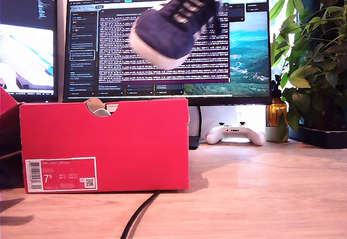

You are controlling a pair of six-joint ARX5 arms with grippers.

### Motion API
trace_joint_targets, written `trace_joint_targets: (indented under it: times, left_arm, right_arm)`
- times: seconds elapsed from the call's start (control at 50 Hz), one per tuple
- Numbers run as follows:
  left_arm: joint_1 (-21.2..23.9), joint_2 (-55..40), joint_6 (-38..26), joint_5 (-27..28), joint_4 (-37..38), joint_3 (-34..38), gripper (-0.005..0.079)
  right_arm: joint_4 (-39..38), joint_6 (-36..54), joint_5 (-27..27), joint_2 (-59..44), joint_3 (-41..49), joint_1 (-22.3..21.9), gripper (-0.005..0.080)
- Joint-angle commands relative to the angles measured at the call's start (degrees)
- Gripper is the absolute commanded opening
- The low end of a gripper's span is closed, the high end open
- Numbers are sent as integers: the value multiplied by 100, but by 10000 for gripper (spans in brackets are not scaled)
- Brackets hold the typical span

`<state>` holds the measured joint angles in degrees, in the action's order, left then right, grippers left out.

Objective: Pack the blue shoes by picking the first shoe and placing it inside the red shoebox, left side, then picking and rotating the second shoe and placing it in the shoebox

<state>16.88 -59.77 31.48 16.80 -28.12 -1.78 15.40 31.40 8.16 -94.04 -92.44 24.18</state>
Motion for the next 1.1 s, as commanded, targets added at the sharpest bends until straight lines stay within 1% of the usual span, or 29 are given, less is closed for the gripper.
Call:
trace_joint_targets:
  times: [0.0, 0.28, 0.46, 0.6, 0.76, 1.08]
  left_arm:
    - [26, -22, -42, 4, -232, 90, -21]
    - [26, -22, -42, 7, -828, 79, -21]
    - [28, -22, -46, 7, -1104, 79, -21]
    - [28, -22, -44, 9, -1274, 76, -21]
    - [28, -22, -44, 13, -1394, 76, -21]
    - [28, -22, -42, 74, -1394, 74, -21]
  right_arm:
    - [-247, -66, 17, -55, -70, 142, -10]
    - [-319, 354, -177, -577, -70, 420, -10]
    - [-433, 564, -278, -850, -70, 461, -10]
    - [-452, 931, -393, -1038, -70, 474, -10]
    - [-455, 1010, -448, -1189, -70, 509, -10]
    - [-457, 1071, -452, -1475, -70, 654, -10]
